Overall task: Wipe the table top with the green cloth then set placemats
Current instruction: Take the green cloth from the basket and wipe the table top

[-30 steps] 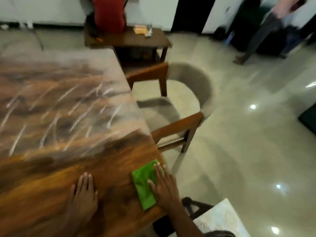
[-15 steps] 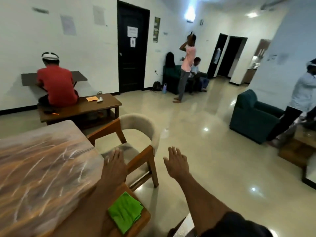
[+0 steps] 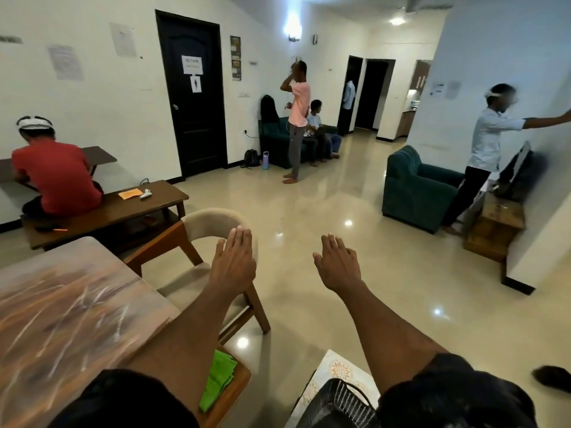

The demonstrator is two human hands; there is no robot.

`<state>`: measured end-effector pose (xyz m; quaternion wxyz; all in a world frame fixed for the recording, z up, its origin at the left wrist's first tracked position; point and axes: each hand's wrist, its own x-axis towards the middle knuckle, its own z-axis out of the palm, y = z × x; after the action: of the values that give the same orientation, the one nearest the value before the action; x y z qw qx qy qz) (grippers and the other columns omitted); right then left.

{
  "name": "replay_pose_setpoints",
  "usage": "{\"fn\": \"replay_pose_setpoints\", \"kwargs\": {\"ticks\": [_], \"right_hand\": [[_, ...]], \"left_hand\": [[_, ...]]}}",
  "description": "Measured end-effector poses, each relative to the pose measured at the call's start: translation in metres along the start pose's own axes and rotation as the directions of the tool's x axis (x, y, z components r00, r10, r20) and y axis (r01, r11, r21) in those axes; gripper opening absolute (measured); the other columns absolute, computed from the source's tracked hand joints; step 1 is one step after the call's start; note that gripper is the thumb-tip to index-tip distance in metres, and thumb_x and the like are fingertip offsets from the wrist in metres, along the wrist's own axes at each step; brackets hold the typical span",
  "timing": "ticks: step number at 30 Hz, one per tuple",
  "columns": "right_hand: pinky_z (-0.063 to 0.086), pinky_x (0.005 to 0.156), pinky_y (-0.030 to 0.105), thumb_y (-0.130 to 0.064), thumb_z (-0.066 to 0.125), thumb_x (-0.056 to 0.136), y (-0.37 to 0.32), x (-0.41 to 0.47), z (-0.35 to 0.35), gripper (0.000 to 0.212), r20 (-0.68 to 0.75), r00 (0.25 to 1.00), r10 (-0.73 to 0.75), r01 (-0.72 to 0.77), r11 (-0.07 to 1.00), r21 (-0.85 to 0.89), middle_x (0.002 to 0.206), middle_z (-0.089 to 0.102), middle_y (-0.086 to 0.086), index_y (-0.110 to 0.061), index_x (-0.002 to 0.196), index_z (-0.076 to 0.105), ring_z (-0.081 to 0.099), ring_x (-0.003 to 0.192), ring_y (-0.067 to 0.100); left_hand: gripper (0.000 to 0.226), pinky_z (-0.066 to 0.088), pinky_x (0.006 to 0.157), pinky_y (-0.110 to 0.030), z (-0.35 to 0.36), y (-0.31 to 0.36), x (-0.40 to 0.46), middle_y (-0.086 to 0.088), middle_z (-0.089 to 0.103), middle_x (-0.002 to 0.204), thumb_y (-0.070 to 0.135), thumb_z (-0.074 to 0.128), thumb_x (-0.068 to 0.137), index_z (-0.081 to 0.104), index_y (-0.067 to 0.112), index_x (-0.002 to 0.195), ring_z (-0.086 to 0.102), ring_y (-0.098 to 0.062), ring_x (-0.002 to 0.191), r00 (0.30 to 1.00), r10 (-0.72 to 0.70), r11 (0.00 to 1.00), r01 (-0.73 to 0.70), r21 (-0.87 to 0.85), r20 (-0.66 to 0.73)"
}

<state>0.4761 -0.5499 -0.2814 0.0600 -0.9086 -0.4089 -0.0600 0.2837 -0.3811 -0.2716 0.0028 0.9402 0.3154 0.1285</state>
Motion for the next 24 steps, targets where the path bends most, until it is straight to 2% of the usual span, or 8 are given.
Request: {"fn": "replay_pose_setpoints", "kwargs": {"ticks": [6,14,19,24], "right_hand": [[0.031,0.121,0.044,-0.041,0.029,0.114,0.08,-0.041,-0.009,0.057,-0.025,0.995,0.094,-0.094,0.996,-0.001,0.172,0.023,0.011,-0.01,0.161,0.025,0.02,0.159,0.027],[0.03,0.121,0.044,-0.041,0.031,0.113,0.225,-0.134,-0.025,0.056,-0.053,0.973,0.226,-0.227,0.974,0.0,0.172,0.022,0.012,-0.01,0.16,0.027,0.021,0.159,0.028],[0.033,0.119,0.046,-0.042,0.033,0.112,0.309,-0.204,-0.026,0.055,-0.052,0.959,0.278,-0.279,0.96,-0.001,0.17,0.027,0.015,-0.009,0.156,0.033,0.026,0.157,0.031],[0.032,0.119,0.045,-0.041,0.033,0.113,0.367,-0.287,-0.016,0.055,0.007,0.947,0.322,-0.322,0.946,-0.028,0.168,0.03,0.014,-0.008,0.156,0.033,0.026,0.156,0.03]], "left_hand": [[0.069,0.016,0.128,-0.048,0.009,0.071,0.001,-0.015,0.013,0.173,0.029,0.039,0.109,0.007,0.005,0.164,0.012,-0.03,0.161,0.996,0.093,0.994,-0.093,0.049,0.011],[0.069,0.016,0.128,-0.045,0.026,0.245,-0.02,-0.014,0.014,0.173,0.031,0.039,0.109,0.008,0.004,0.164,0.01,-0.028,0.162,0.967,0.252,0.966,-0.253,0.055,0.021],[0.068,0.024,0.124,-0.047,0.046,0.339,-0.052,-0.015,0.027,0.168,0.03,0.045,0.106,0.018,0.003,0.162,0.022,-0.03,0.159,0.948,0.316,0.948,-0.317,0.037,0.039],[0.065,0.028,0.121,-0.049,0.075,0.422,-0.104,-0.015,0.033,0.163,0.028,0.048,0.104,0.024,0.002,0.159,0.028,-0.032,0.156,0.91,0.402,0.916,-0.401,-0.029,0.101]]}}
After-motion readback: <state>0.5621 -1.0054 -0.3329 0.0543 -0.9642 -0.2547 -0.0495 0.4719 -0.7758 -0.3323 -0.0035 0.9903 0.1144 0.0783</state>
